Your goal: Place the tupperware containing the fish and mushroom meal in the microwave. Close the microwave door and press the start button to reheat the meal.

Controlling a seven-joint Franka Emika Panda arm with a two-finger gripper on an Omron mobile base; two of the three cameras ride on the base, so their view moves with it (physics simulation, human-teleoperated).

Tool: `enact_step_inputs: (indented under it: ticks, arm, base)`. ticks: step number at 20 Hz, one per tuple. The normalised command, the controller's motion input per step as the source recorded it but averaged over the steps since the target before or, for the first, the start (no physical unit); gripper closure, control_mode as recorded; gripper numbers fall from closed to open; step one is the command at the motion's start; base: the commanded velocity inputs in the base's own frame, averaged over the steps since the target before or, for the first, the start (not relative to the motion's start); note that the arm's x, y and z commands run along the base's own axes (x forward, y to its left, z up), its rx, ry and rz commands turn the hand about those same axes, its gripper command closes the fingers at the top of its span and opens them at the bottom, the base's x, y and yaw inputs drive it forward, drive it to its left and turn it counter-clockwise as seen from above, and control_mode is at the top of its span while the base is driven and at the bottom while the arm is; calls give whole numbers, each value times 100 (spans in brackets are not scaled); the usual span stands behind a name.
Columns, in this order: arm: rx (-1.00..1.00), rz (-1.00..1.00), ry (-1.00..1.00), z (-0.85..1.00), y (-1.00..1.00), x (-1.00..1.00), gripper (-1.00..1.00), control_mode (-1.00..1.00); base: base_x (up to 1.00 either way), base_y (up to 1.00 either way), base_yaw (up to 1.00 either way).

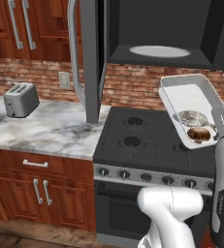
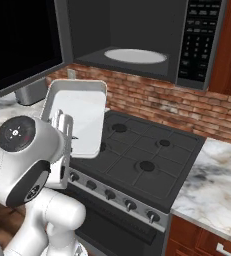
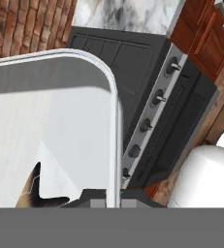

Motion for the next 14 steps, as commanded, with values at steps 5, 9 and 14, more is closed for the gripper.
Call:
enact_step_inputs:
  ticks: [5, 9, 14]
  arm:
    - [0, -4, 1, 55, 0, 33, 100, -100]
    - [-1, -2, 0, 41, 0, 25, 100, -100]
    - [-6, 0, 0, 31, 0, 30, 100, -100]
  base:
    - [0, 0, 0]
    - [0, 0, 0]
    - [0, 0, 0]
